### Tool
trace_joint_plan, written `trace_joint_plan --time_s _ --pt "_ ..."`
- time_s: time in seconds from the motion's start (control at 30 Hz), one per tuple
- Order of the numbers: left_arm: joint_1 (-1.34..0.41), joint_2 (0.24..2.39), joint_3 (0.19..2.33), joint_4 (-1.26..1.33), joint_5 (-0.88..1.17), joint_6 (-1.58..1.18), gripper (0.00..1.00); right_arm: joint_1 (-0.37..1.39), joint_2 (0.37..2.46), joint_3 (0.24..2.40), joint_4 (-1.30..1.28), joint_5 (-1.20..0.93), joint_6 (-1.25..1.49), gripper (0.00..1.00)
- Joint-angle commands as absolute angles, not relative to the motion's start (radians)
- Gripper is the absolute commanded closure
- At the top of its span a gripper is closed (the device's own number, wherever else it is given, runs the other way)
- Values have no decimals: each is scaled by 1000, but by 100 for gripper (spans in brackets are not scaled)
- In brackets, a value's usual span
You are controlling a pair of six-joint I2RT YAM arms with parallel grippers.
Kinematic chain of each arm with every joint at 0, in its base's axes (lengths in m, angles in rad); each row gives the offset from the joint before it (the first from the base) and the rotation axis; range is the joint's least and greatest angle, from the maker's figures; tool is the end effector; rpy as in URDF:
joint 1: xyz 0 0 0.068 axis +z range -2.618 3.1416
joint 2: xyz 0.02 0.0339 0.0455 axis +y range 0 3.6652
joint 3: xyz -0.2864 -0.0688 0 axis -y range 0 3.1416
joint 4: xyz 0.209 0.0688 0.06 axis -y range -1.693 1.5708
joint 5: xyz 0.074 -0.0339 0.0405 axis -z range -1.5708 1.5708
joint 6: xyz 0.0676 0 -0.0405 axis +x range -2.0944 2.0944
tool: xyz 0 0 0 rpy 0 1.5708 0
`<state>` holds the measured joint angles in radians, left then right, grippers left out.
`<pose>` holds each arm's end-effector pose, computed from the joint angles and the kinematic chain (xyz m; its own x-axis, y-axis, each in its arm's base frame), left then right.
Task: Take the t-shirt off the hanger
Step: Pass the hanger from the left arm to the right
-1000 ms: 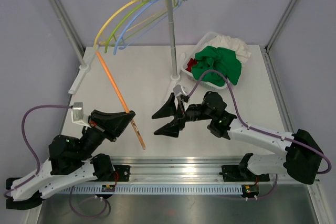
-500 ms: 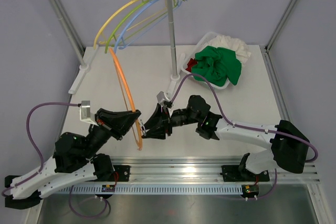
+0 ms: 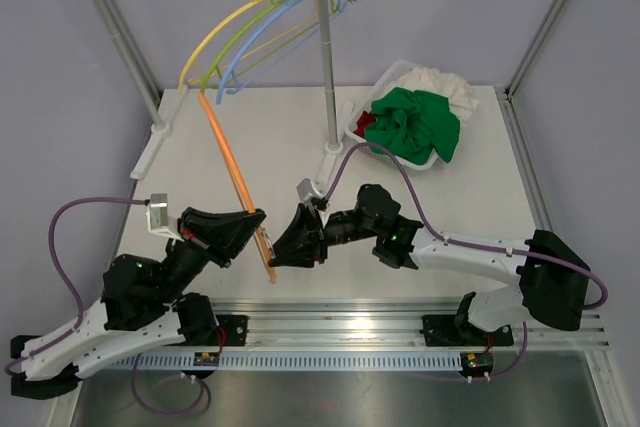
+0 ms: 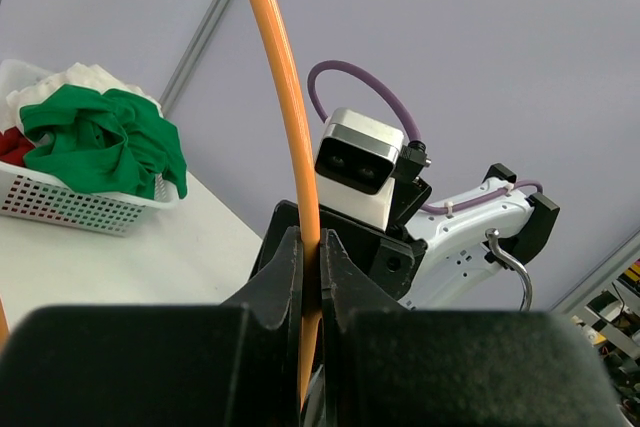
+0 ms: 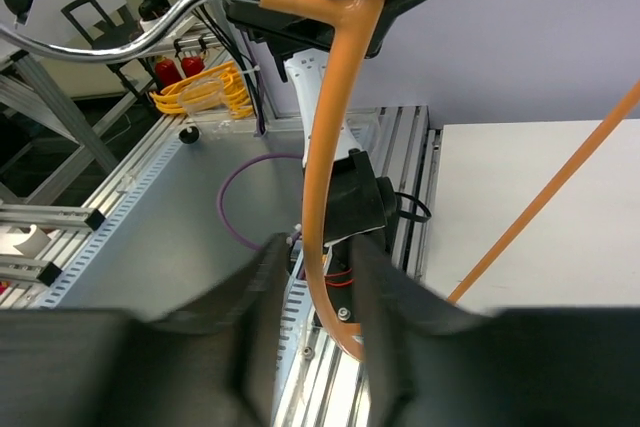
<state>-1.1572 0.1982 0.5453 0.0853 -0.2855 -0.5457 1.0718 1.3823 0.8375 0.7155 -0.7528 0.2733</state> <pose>0.0341 -0.0303 0.3556 -0.2587 -0.6497 -0.7148 0.7506 0.3306 -0.5721 0.1019 0.2835 0.3588 -0.1817 0.0782 -0.9802 -0.9494 -0.2736 0.1542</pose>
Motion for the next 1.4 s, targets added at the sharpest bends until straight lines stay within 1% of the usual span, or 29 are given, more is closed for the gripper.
trace_joint_plan --time_s 0.0,0.1,0.13,0.17,0.4,0.57,0.67,0.7,0.77,0.8,0.83,1.07,1.1,1.13,1.17,1.23,1.27,1.33,1.37 --pt "-1157 207 546 192 -287 -523 100 1089 1371 884 759 -761 282 69" --pt "-1155 204 543 198 -287 -520 100 1095 1374 887 768 -739 307 85" --pt "-1155 198 540 202 -288 -519 100 1095 1373 885 779 -720 328 97" --pt "-1155 196 535 204 -290 -518 100 1095 1368 881 785 -710 339 100" --pt "-1155 189 532 198 -304 -514 100 1100 1304 854 790 -664 411 100" --pt "-1155 190 535 195 -302 -509 82 1101 1279 862 756 -657 442 100" --pt "-1155 189 535 196 -299 -508 80 1101 1266 862 752 -657 460 100" --pt "-1155 190 535 198 -298 -508 82 1101 1261 862 752 -661 465 100" --pt "-1155 195 535 201 -296 -508 92 1103 1258 867 747 -676 471 100" --pt "-1155 198 537 202 -293 -508 99 1104 1261 870 735 -678 468 100" --pt "-1155 202 537 204 -291 -508 100 1103 1261 874 729 -672 460 100" --pt "-1155 210 532 224 -276 -514 100 1123 1334 917 704 -660 430 100" --pt "-1155 207 529 222 -279 -514 100 1127 1339 922 703 -661 426 97" --pt "-1155 203 526 224 -282 -514 100 1127 1341 923 701 -660 417 82" --pt "-1155 193 523 225 -285 -514 100 1131 1342 922 706 -657 414 76" --pt "-1155 183 519 221 -296 -514 100 1138 1342 919 707 -655 403 69" --pt "-1155 180 518 218 -299 -512 100 1140 1339 920 707 -653 400 63" --pt "-1157 172 518 216 -301 -508 100 1146 1336 919 707 -658 399 58" --pt "-1155 172 518 213 -301 -508 100 1147 1335 919 707 -658 396 59"
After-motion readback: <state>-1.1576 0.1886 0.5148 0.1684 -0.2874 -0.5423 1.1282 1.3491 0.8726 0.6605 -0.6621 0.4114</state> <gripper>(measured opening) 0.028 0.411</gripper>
